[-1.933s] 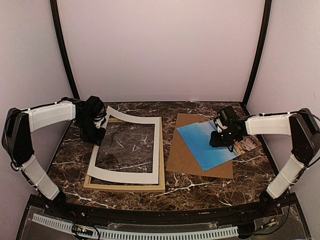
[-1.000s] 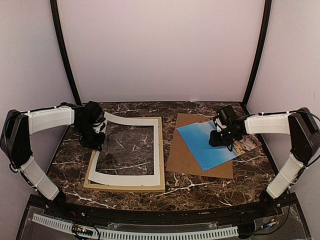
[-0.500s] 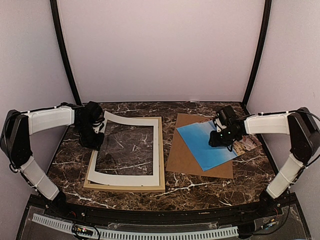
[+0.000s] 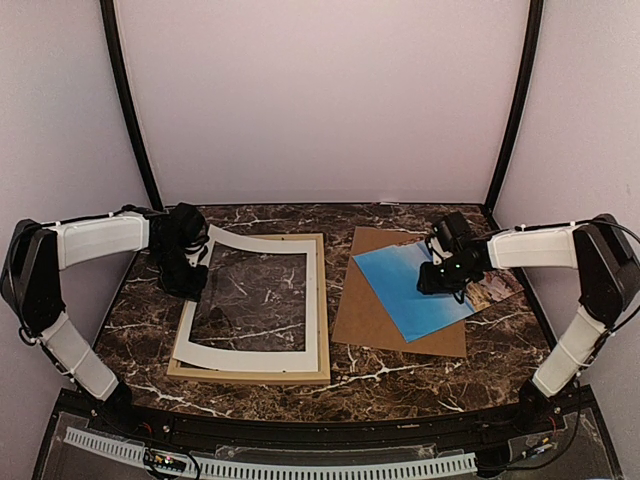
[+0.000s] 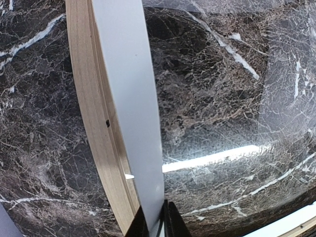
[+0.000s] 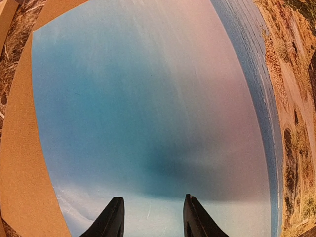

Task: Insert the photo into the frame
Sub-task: Place the mat board on the glass panel.

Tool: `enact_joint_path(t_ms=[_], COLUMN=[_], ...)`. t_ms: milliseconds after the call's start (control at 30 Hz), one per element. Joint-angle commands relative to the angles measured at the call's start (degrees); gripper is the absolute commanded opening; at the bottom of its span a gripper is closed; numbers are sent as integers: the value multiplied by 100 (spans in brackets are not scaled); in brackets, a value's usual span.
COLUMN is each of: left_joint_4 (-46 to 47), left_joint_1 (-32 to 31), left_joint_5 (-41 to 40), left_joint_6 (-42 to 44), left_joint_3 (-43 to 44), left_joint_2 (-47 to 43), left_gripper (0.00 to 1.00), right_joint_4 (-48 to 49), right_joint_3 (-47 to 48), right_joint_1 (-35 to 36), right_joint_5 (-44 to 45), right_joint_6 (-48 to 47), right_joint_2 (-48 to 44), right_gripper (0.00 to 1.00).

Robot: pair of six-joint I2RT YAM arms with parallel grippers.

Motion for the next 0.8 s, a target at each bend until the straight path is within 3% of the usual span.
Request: enact_joint_path(t_ms=[0, 267, 767], left_joint_4=[-74, -60, -108], left_joint_1=[37, 37, 37], left_joint_5=[94, 120, -245], left_joint_6=[4, 33, 111], left_joint_3=[-34, 55, 132], left_joint_2=[57, 118, 134], left_gripper=[12, 24, 67], right_joint_4=[207, 183, 128], right_joint_3=[10, 23, 19], right_joint_1=[50, 47, 46], right_joint_5=[52, 46, 83], right_joint_6=[-28, -8, 50], right_joint_2=[87, 70, -120], right_gripper=[41, 41, 42])
